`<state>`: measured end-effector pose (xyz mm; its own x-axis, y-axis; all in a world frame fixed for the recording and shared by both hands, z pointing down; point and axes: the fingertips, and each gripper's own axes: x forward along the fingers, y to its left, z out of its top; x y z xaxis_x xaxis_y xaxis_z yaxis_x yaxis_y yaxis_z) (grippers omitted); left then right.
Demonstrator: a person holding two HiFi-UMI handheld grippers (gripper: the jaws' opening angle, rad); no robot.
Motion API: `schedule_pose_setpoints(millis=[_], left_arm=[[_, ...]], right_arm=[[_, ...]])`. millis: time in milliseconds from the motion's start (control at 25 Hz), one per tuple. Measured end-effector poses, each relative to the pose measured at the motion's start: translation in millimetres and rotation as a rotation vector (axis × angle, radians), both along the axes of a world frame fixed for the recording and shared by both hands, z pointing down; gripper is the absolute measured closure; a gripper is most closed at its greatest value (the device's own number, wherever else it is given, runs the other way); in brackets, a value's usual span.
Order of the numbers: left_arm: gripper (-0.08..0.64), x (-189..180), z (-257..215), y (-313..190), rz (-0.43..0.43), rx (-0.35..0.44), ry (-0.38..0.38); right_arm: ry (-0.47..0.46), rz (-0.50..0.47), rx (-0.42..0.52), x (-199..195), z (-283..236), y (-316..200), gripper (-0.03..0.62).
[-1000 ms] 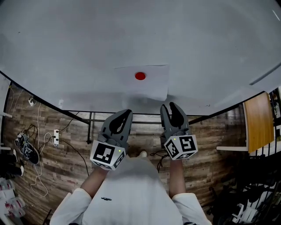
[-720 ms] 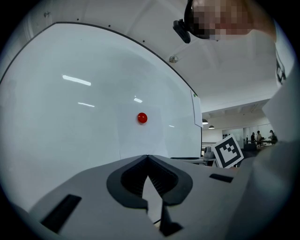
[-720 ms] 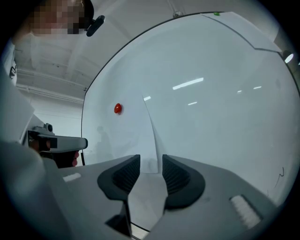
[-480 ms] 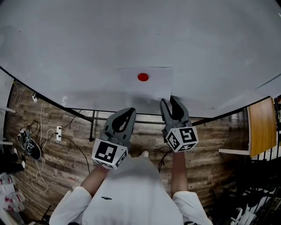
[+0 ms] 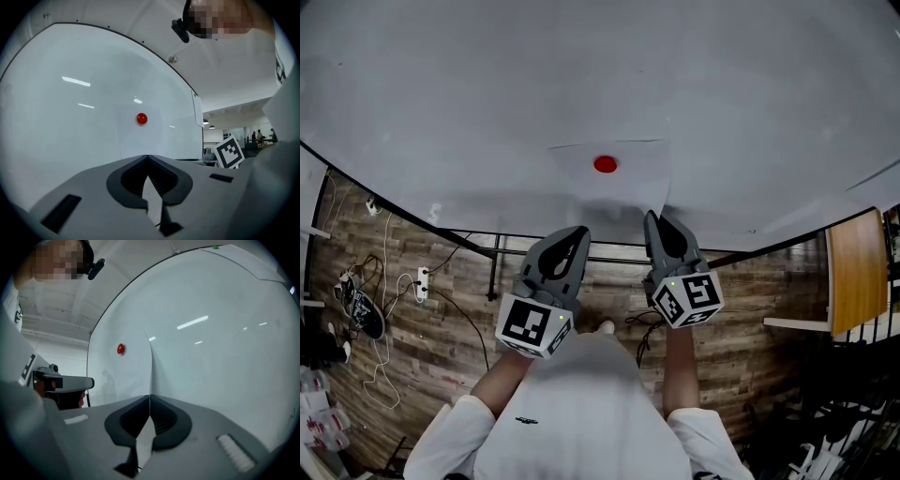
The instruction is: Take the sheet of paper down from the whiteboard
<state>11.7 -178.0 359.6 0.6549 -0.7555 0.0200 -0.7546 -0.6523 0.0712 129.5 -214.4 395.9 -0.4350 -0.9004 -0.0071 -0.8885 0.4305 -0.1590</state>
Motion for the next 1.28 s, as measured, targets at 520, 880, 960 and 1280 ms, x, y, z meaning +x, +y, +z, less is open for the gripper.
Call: schedule_pose_setpoints(millis=[520,880,960,1280], left_arm=[[0.51,0.4,-29.9,-1.1,-0.054,0.091,-0.04],[0.443,15.5,-55.4,-10.9,-0.06,0.136,-0.054],[0.433,18.4,-60.4,-15.1,-0.066,0.135,-0.049],[0.411,20.9,-80.5,-37.3,-0.172,0.156,-0.039]], right_arm=[[0.01,0.008,0.0,-4.4,-4.4,10.0,0.58],[0.02,0.011,0.013,-9.0,-7.4,12.4,0.58],[0.034,0.01,0.019,-9.9,-7.7,13.3,0.58],[0.037,0.02,0.039,-8.0,-13.2,14.9,0.58]])
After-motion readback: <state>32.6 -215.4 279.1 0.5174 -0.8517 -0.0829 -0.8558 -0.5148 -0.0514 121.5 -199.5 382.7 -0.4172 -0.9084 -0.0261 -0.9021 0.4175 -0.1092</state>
